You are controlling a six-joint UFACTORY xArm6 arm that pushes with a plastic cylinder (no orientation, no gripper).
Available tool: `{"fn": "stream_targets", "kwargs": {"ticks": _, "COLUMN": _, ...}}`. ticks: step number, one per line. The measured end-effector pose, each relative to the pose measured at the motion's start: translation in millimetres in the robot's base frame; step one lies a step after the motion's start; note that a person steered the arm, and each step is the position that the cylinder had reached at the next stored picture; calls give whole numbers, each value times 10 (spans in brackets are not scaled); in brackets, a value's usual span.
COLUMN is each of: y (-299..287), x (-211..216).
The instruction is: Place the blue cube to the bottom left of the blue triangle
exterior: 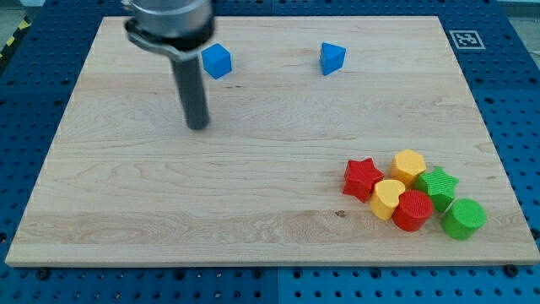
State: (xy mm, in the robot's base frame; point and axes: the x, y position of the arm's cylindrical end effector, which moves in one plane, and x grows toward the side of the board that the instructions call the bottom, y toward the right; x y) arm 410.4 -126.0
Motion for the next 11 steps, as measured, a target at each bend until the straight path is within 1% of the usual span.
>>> {"fn": "stream_targets", "kwargs": {"ticks": 1, "y": -190, "x": -744}}
{"fn": "stream_targets", "kwargs": {"ticks": 2, "y": -170, "x": -1155}}
{"fn": "stream_targets", "kwargs": {"ticks": 3, "y": -96, "x": -1155}}
{"fn": "stream_targets", "kwargs": {"ticks": 5, "y": 485, "x": -1114}}
{"fn": "stream_targets", "kwargs": {"ticks": 7, "y": 558, "x": -589}}
{"fn": "stream_targets", "kwargs": {"ticks": 10, "y": 1596, "x": -143}}
{"fn": "stream_targets", "kwargs": {"ticks": 11, "y": 2000, "x": -81}}
